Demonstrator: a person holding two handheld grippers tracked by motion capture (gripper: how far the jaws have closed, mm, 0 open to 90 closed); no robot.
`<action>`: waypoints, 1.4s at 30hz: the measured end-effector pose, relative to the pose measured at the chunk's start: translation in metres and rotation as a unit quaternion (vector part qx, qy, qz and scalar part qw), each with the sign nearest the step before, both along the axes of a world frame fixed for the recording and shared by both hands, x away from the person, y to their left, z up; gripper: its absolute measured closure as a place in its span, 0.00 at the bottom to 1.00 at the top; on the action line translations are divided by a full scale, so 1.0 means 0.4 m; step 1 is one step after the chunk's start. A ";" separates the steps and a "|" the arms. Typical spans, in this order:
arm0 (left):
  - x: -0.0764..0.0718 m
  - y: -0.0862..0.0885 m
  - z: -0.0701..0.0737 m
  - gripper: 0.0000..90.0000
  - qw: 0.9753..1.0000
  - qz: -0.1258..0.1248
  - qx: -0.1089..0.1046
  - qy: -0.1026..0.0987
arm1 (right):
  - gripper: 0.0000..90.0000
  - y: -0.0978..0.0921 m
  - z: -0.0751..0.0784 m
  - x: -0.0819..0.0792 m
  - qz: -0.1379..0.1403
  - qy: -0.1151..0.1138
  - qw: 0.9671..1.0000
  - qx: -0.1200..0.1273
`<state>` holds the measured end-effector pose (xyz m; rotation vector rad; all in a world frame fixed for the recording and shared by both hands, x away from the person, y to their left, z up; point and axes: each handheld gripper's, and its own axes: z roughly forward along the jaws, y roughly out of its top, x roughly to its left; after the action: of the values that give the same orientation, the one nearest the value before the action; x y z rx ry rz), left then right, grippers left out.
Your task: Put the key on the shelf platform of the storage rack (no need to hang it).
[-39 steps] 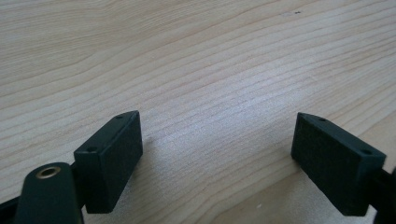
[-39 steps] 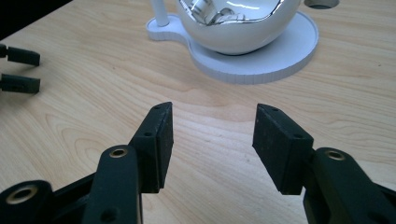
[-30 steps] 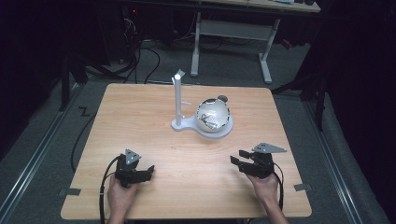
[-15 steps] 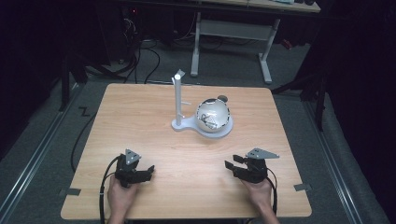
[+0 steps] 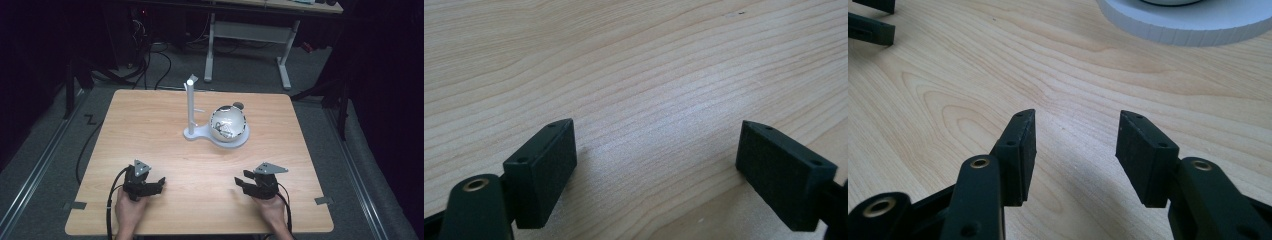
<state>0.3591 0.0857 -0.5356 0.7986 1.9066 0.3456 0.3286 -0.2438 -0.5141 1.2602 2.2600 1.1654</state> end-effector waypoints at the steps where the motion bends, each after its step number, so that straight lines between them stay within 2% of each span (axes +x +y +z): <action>1: 0.000 0.000 0.000 0.19 1.000 0.000 0.000 0.000 | 0.56 0.001 -0.002 0.001 -0.001 -0.001 1.000 -0.001; 4: 0.000 0.000 0.000 0.19 1.000 0.000 0.000 0.000 | 0.56 0.006 -0.008 0.000 -0.003 0.001 1.000 -0.004; 10: 0.000 0.000 0.000 0.19 1.000 0.000 0.000 0.000 | 0.56 0.014 -0.025 0.007 -0.005 0.001 1.000 -0.025; 16: 0.000 0.000 0.000 0.19 1.000 0.000 0.000 0.000 | 0.56 0.020 -0.032 0.011 -0.006 0.002 0.999 -0.045; 22: 0.000 0.000 0.000 0.19 1.000 0.000 0.000 0.000 | 0.54 0.020 -0.035 0.013 -0.009 0.008 0.999 -0.053; 24: 0.000 0.000 0.000 0.19 1.000 0.000 0.000 0.000 | 0.54 0.023 -0.038 0.013 -0.007 0.004 0.998 -0.064; 29: 0.000 0.000 0.000 0.19 1.000 0.000 0.000 0.000 | 0.52 0.023 -0.042 0.016 -0.013 -0.002 0.998 -0.059; 34: 0.000 0.000 0.000 0.19 1.000 0.000 0.000 0.000 | 0.49 0.032 -0.043 0.013 -0.005 -0.011 0.997 -0.079; 42: 0.000 0.000 0.000 0.19 1.000 0.000 0.000 0.000 | 0.47 0.032 -0.043 0.014 -0.010 -0.008 0.997 -0.078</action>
<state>0.3590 0.0856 -0.5357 0.7986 1.9068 0.3462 0.3342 -0.2310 -0.5313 1.2054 2.2724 0.9670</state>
